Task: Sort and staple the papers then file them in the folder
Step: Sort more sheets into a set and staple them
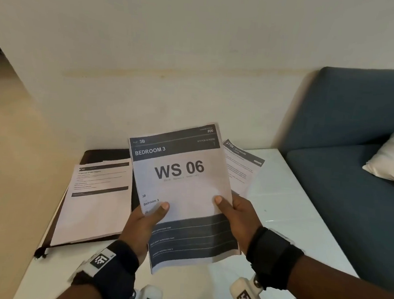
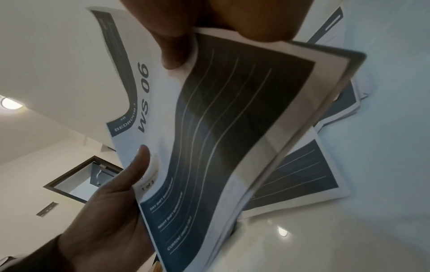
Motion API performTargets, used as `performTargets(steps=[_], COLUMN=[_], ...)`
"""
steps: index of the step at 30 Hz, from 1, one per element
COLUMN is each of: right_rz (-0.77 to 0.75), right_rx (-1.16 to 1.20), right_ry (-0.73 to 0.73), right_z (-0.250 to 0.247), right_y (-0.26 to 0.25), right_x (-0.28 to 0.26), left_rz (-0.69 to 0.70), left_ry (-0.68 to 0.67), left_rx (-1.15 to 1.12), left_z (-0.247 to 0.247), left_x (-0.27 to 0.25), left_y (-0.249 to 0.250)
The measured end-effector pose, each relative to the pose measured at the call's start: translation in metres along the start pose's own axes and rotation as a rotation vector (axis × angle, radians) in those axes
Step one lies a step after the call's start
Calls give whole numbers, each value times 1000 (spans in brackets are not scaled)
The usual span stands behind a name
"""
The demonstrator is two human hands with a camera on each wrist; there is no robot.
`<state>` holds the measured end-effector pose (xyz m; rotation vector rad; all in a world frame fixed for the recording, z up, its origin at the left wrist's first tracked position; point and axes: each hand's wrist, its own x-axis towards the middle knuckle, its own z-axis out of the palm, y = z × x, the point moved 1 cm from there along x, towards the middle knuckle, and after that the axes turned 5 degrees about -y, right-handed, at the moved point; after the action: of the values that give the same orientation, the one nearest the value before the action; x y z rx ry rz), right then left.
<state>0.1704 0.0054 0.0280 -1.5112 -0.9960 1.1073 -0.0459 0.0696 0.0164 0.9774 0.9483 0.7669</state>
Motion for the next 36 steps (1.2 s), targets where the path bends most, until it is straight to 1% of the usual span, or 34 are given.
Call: performTargets(steps=[2, 5, 7, 10, 11, 13, 14, 16, 19, 22, 23, 26, 30, 36], right_rz=[1, 24, 30, 32, 74, 204, 261, 339, 417, 483, 496, 511, 510, 482], right_rx=[-14, -32, -69, -129, -110, -38, -47, -194, -482, -724, -737, -661, -807, -788], right_ry=[0, -4, -25, -83, -98, -108, -106, -95, -25, 59, 96, 173, 155, 165], right_z=[2, 1, 2, 6, 6, 4, 2, -1, 0, 12, 17, 35, 50, 43], right_y=[1, 5, 8, 9, 10, 14, 18, 31, 61, 82, 86, 93, 101, 105], right_x=[2, 5, 7, 11, 14, 26, 33, 48, 73, 95, 100, 109, 116, 110], left_rz=[14, 69, 72, 58, 56, 67, 78, 116, 162, 186, 197, 208, 178, 175], left_ry=[23, 62, 80, 132, 155, 222, 266, 365, 508, 587, 605, 648, 679, 686], left_rx=[55, 209, 280, 311, 298, 256, 227, 153, -23, -145, -158, -173, -157, -140], left_z=[-4, -16, -21, -29, -33, -47, -57, -75, -101, -116, -119, -130, -138, -142], left_x=[-1, 1, 0, 0, -1, -3, -4, -4, -1, 2, 3, 6, 10, 12], left_y=[0, -2, -4, -2, 1, 10, 15, 23, 33, 44, 47, 47, 38, 36])
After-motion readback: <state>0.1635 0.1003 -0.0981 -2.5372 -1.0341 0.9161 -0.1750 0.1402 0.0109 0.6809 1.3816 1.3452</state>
